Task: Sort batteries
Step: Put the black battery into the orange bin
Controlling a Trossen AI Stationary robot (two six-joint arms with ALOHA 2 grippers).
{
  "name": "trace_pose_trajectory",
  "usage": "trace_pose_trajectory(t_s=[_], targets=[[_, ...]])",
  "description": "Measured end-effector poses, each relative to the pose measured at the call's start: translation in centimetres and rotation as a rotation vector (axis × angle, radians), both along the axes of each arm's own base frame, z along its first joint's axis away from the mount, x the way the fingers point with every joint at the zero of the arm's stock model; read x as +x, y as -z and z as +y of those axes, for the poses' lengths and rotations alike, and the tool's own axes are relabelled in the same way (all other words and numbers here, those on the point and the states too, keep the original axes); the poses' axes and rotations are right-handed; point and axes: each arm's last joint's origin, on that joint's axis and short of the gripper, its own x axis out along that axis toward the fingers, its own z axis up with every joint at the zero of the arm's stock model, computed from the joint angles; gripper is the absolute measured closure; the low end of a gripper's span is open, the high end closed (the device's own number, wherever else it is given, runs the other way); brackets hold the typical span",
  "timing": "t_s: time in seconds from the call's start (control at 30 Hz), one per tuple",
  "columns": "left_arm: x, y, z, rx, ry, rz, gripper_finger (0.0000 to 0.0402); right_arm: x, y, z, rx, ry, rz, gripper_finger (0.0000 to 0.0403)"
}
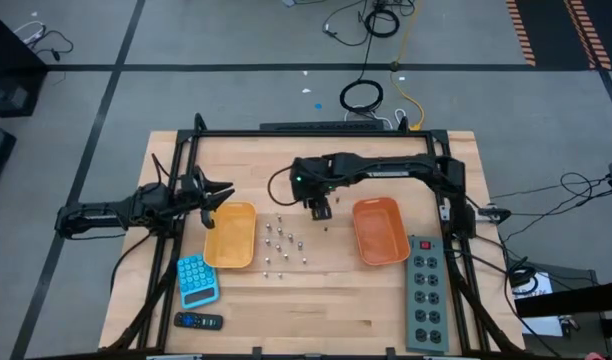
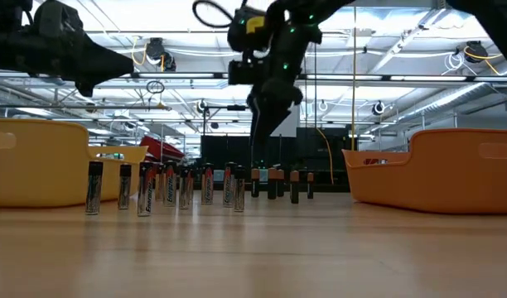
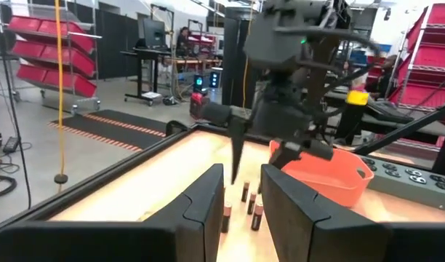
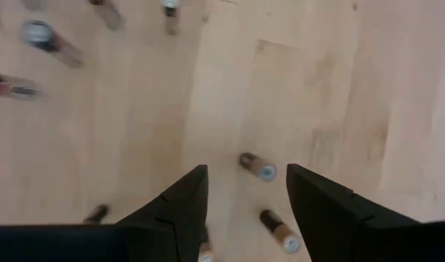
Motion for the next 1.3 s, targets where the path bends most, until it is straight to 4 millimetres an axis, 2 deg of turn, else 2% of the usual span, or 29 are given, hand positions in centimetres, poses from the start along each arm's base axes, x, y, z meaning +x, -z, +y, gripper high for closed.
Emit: trace_pose_trajectory(t_s=[0.3,0.63,0.83,0.97,1.1,1.3], targets=[[0.0,0.0,0.1,0.048,-0.05,0.017,0.0299,0.6,3.1,-2.3,0.019,0.028,0.072,0.0222],[0.0,0.0,0.1,0.049,-0.05,0.017,0.0299,0.8,3.4,-2.5,0.059,0.028,0.056,0.0222],[0.0,0.0,0.1,0.067,-0.051,0.023,0.0299,1.3,5.5,-2.6,0.068,0.03,0.091,0.0222],[0.0,0.0,0.1,0.068,-0.051,0.024,0.0299,1.5,5.9,-2.6,0.066,0.028,0.086,0.0223],[0.0,0.0,0.1,0.074,-0.051,0.027,0.0299,1.4,6.5,-2.9,0.07,0.032,0.108,0.0243],[0.0,0.0,0.1,0.09,-0.052,0.031,0.0299,1.5,6.5,-3.0,0.066,0.03,0.097,0.0309]])
